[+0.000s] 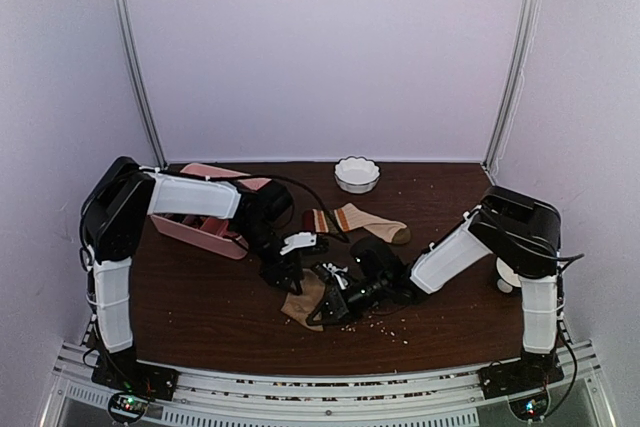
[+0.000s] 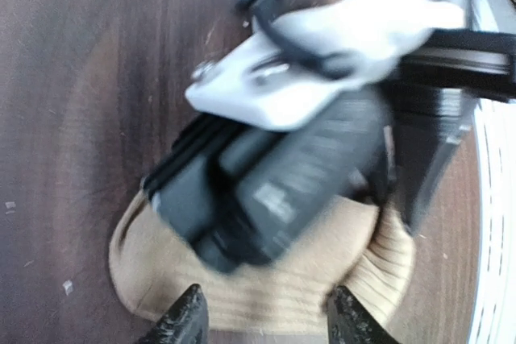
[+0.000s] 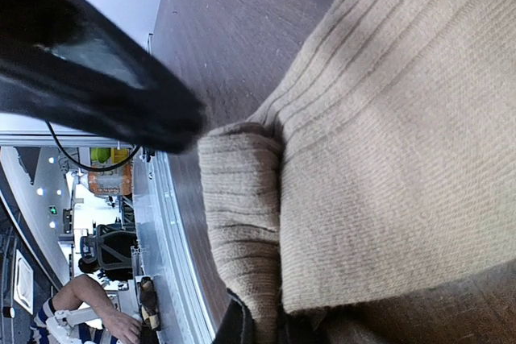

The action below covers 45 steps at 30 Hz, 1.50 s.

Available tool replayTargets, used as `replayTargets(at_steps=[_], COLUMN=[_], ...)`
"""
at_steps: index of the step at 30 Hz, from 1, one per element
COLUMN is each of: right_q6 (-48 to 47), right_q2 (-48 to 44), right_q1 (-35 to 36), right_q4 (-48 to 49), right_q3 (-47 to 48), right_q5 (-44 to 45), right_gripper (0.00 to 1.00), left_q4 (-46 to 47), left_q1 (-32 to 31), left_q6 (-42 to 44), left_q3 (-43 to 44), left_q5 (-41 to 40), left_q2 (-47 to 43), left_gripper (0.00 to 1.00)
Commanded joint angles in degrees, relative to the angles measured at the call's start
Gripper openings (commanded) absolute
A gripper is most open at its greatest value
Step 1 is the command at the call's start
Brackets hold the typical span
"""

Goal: Roll the socks
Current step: Roll the sock at the center of the board.

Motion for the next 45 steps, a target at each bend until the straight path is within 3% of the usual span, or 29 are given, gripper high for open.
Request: replayTargets(at_steps=[1,6,10,23,36,45], right_q6=[3.1,3.3,3.6,5.5,5.8,6.6], right_q2=[4.9,5.1,5.1,5.3,5.9,5.9], right_q1=[-0.6,-0.6,-0.5,-0.6,-0.5,-0.6], right_q4=[-11.3,-11.6,-11.6,-8.1,-7.1,-5.2], right_q3=[-3.2,-2.3,-1.6,-2.9,-2.9,-3.7], right_q5=[6.5,7.0,7.6,7.7,7.3,7.2], right_gripper=[0.00,0.00,0.00,0.00,0.00,0.00], left_q4=[-0.9,-2.7,-0.2,4.4,3.0,5.9], left_q1=[2.6,2.0,-3.6,-8.4,-9.4,-9.4], left_q6=[2.6,6.5,6.7,3.8,4.0,4.3], left_q3=[-1.9,-8.3,-14.6,-13.8,-13.0,-12.2], left_q5=[0.7,4.0,0.7,-7.8,-8.1,-11.7], left_q2=[-9.1,-15.8,-15.6,-10.2,-17.4,-11.0], left_gripper=[0.55,0.56,0.49,0.40,0.42,0.43])
